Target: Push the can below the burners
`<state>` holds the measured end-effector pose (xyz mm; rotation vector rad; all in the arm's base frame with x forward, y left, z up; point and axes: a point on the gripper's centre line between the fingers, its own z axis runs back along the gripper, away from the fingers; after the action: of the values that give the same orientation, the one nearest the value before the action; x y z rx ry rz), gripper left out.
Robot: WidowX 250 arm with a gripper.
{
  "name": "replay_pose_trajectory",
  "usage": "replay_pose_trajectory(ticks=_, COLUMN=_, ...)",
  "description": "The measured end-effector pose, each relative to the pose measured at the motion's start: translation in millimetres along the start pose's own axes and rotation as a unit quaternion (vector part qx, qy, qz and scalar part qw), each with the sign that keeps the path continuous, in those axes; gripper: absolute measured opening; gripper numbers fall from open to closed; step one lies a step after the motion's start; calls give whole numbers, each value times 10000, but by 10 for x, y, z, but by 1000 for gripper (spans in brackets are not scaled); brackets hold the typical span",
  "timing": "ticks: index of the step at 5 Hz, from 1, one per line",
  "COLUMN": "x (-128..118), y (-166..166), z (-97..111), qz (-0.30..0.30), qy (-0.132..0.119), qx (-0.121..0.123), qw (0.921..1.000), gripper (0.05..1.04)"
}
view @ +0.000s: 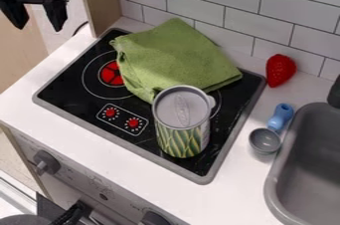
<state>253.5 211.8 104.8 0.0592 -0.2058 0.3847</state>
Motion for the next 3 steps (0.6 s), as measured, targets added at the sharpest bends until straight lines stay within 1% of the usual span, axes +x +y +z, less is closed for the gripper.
replay_pose_trajectory(ticks=1, x=-55, y=-23, z=-94, qz=88, qy=181, qx=-45, qw=9998, gripper=998)
replay_pose_trajectory(ticks=2, x=-128, y=-268, z=-144, qz=937, qy=554, qx=132, qw=9940, gripper=998)
replay_pose_trajectory(ticks=3, x=-145, y=-573, z=-190, qz=922, qy=668, qx=126, qw=9934, gripper=998)
